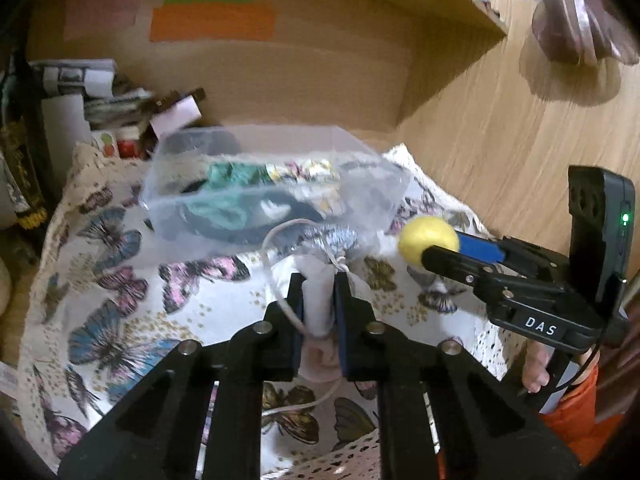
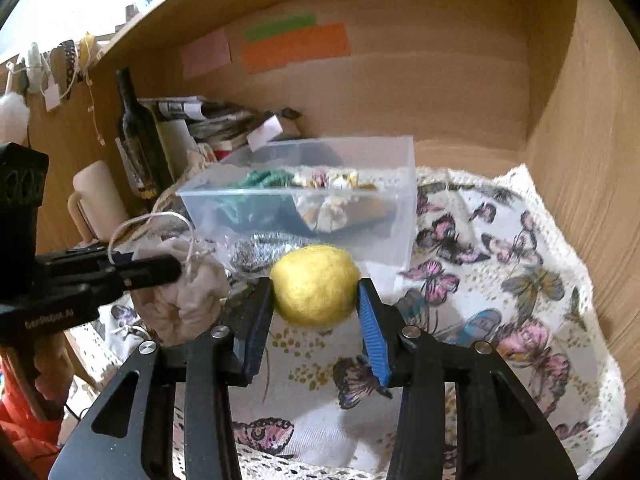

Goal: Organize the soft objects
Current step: 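Carry the bag and ball into the box and open both tools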

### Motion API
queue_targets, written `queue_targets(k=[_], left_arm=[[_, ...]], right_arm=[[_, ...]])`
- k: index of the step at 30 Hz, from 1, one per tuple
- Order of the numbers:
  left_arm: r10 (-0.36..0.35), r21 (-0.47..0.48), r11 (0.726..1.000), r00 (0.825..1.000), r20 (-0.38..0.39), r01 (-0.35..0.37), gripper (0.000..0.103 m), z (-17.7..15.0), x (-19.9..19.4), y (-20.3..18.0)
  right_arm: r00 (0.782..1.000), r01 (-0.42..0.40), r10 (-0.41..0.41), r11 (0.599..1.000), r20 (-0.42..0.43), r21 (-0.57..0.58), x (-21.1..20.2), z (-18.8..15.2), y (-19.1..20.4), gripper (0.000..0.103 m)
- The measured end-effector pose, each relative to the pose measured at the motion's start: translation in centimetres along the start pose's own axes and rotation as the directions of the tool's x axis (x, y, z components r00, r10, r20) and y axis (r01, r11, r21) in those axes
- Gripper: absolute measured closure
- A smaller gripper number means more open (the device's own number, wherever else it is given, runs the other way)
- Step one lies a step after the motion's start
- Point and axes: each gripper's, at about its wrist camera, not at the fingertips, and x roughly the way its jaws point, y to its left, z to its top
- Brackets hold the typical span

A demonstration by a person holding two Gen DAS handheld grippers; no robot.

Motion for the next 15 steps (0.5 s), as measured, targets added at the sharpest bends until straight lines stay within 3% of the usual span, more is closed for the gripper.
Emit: queue_targets(k=[10, 15], left_arm=[[0.080, -0.013, 0.997, 0.983, 0.167, -0.079, 0.090, 4.4, -3.0, 1.2], [0.098, -0.025, 0.995, 0.976, 0.196, -0.095, 0.090, 7.2, -2.3, 2.1]], right_arm=[[0.995, 0.016, -0.013, 1.000, 0.097, -0.025, -1.3, 3.1, -0.2, 0.064], [0.989, 0.026, -0.019, 0.999, 0.146, -0.043, -1.5, 5.0, -0.3, 0.064]])
